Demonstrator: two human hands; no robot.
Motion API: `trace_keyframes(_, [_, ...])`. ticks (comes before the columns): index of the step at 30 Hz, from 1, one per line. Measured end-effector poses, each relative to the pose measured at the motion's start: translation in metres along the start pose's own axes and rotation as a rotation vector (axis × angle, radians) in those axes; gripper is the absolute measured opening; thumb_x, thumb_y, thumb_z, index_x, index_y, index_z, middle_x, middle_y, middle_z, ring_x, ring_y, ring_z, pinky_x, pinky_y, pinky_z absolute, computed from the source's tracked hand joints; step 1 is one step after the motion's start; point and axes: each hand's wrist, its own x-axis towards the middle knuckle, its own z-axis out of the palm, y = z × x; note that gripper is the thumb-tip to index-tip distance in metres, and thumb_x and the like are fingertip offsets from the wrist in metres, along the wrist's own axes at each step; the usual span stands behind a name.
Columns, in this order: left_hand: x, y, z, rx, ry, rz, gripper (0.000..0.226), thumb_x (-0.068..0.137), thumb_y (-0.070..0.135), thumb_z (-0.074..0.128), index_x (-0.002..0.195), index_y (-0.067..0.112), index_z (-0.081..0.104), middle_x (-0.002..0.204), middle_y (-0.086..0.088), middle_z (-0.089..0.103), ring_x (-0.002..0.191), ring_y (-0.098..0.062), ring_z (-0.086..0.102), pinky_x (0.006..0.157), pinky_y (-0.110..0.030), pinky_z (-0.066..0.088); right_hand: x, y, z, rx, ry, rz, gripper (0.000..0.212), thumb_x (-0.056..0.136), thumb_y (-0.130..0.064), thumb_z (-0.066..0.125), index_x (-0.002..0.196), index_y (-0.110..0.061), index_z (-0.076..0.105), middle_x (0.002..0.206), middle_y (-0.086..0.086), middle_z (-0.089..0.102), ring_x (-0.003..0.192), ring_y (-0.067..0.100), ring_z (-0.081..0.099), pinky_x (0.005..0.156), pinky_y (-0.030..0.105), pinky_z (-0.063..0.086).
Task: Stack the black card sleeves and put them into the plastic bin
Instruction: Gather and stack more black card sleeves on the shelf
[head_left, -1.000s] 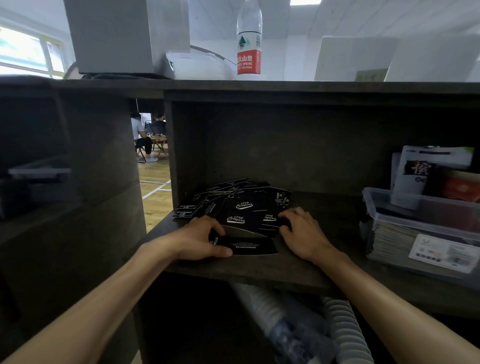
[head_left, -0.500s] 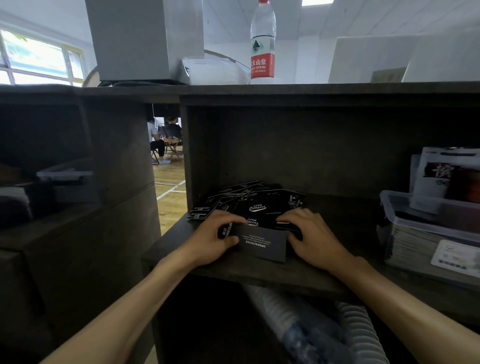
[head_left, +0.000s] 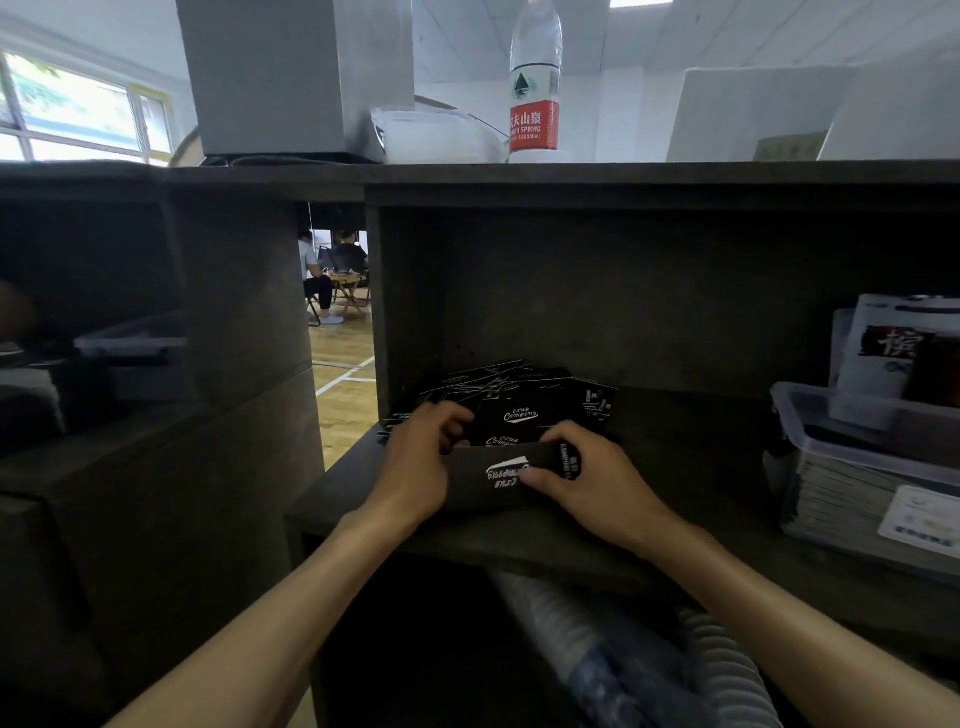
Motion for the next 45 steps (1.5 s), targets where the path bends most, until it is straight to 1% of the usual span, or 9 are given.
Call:
trace_keyframes(5, [0.006, -0.018, -0.004, 0.497, -0.104, -0.117, 0.048, 0.085, 0.046, 0.067, 0.127, 0.025, 0.06, 0.126, 0.0, 0.06, 0.122, -0.023, 0.049, 0.102, -0.038, 0.034, -0.006, 0.021, -0.02, -0.036, 0.135, 0.034, 0.02, 0.083, -0.025, 0.075, 0.078, -0.029, 0.057, 0.076, -0.02, 0.062, 0.075, -0.006, 0.058, 0.061, 0.007, 0.037])
trace_keyframes(9, [0.0, -0.018, 0.001, 0.571, -0.041, 0.011, 0.03, 0.091, 0.033, 0.06, 0.12, 0.027, 0.065, 0.109, 0.0, 0.07, 0.114, -0.022, 0.051, 0.094, -0.036, 0.034, -0.007, 0.023, -0.017, -0.053, 0.171, 0.04, 0.019, 0.085, -0.018, 0.072, 0.081, -0.028, 0.057, 0.079, -0.017, 0.064, 0.08, -0.008, 0.058, 0.063, 0.004, 0.038])
trace_keyframes(15, [-0.002, -0.012, -0.004, 0.537, -0.067, -0.018, 0.041, 0.091, 0.037, 0.058, 0.13, 0.025, 0.059, 0.127, 0.0, 0.058, 0.121, -0.024, 0.049, 0.102, -0.037, 0.034, -0.008, 0.022, -0.022, 0.019, 0.183, 0.066, 0.024, 0.086, -0.007, 0.064, 0.085, -0.03, 0.061, 0.089, -0.016, 0.066, 0.085, -0.008, 0.059, 0.066, 0.002, 0.039])
trace_keyframes(19, [-0.013, -0.004, -0.006, 0.525, -0.22, -0.018, 0.031, 0.095, 0.043, 0.049, 0.112, 0.026, 0.068, 0.129, 0.005, 0.059, 0.127, -0.022, 0.043, 0.102, -0.035, 0.028, -0.009, 0.019, -0.025, 0.07, 0.259, 0.088, 0.027, 0.085, -0.005, 0.062, 0.083, -0.032, 0.061, 0.088, -0.016, 0.066, 0.084, -0.004, 0.06, 0.065, 0.007, 0.041])
trace_keyframes(24, [-0.039, 0.012, -0.016, 0.401, -0.341, 0.073, 0.035, 0.089, 0.06, 0.047, 0.107, 0.034, 0.06, 0.105, 0.007, 0.055, 0.111, -0.016, 0.049, 0.096, -0.03, 0.037, -0.01, 0.025, -0.035, 0.176, 0.295, 0.176, 0.027, 0.085, -0.005, 0.064, 0.085, -0.032, 0.067, 0.086, -0.015, 0.067, 0.083, 0.011, 0.067, 0.074, 0.042, 0.06])
trace_keyframes(27, [-0.052, 0.026, -0.024, 0.268, -0.498, 0.164, 0.056, 0.079, 0.074, 0.048, 0.126, 0.043, 0.056, 0.112, 0.016, 0.046, 0.113, -0.005, 0.045, 0.102, -0.023, 0.036, -0.017, 0.032, -0.046, 0.152, 0.203, 0.152, 0.031, 0.085, -0.005, 0.065, 0.083, -0.036, 0.068, 0.085, -0.018, 0.069, 0.078, 0.009, 0.069, 0.073, 0.044, 0.061])
trace_keyframes(31, [-0.059, 0.039, -0.022, 0.278, -0.538, 0.328, 0.059, 0.082, 0.061, 0.06, 0.137, 0.044, 0.048, 0.13, 0.027, 0.042, 0.123, 0.007, 0.033, 0.108, -0.018, 0.021, -0.031, 0.043, -0.064, 0.098, 0.138, 0.116, 0.034, 0.086, -0.003, 0.064, 0.088, -0.036, 0.07, 0.092, -0.02, 0.069, 0.09, 0.003, 0.066, 0.084, 0.04, 0.057])
trace_keyframes(37, [-0.066, 0.065, 0.0, 0.083, -0.368, 0.459, 0.02, 0.086, 0.023, 0.064, 0.104, 0.027, 0.074, 0.1, 0.013, 0.066, 0.105, -0.004, 0.056, 0.1, -0.026, 0.034, -0.036, 0.043, -0.067, 0.092, 0.107, 0.068, 0.034, 0.084, 0.0, 0.063, 0.087, -0.033, 0.07, 0.089, -0.019, 0.069, 0.089, -0.003, 0.064, 0.075, 0.014, 0.044])
trace_keyframes(45, [-0.048, 0.088, 0.028, 0.085, -0.548, 0.348, 0.035, 0.089, 0.028, 0.049, 0.12, 0.024, 0.067, 0.123, 0.014, 0.062, 0.114, -0.001, 0.056, 0.099, -0.025, 0.044, -0.042, 0.057, -0.096, 0.072, 0.074, 0.115, 0.031, 0.086, 0.0, 0.063, 0.094, -0.029, 0.07, 0.093, -0.015, 0.069, 0.093, -0.002, 0.063, 0.083, 0.018, 0.046])
